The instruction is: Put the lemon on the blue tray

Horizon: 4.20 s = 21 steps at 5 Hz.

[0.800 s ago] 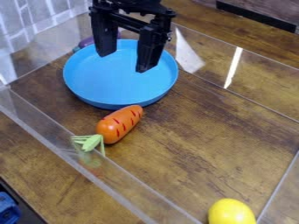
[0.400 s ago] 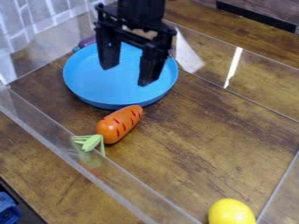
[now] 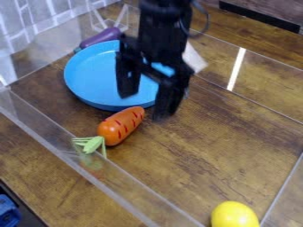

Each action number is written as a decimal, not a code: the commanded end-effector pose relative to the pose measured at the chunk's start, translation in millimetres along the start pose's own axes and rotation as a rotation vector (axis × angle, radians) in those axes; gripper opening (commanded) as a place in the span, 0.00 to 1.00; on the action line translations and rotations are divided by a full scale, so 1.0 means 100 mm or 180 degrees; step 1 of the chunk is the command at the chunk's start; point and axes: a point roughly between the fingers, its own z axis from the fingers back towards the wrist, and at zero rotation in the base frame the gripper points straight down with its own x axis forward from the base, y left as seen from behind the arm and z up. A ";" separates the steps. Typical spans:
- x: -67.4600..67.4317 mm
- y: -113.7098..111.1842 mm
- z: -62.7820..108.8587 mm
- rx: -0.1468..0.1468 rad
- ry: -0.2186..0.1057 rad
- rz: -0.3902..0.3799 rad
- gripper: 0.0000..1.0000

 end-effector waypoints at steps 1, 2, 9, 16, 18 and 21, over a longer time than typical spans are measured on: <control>-0.08 -0.23 0.02 0.0101 -0.0256 -0.0386 1.00; -0.09 -0.40 -0.13 0.0198 -0.0282 -0.0818 1.00; 0.14 -0.94 -0.57 0.0294 -0.0319 -0.1187 1.00; 0.23 -1.40 -0.59 0.0113 -0.0469 -0.1161 0.00; 0.09 -1.14 0.06 0.0262 -0.0578 -0.1046 0.00; -0.10 -0.36 0.59 0.0623 -0.0718 -0.0470 1.00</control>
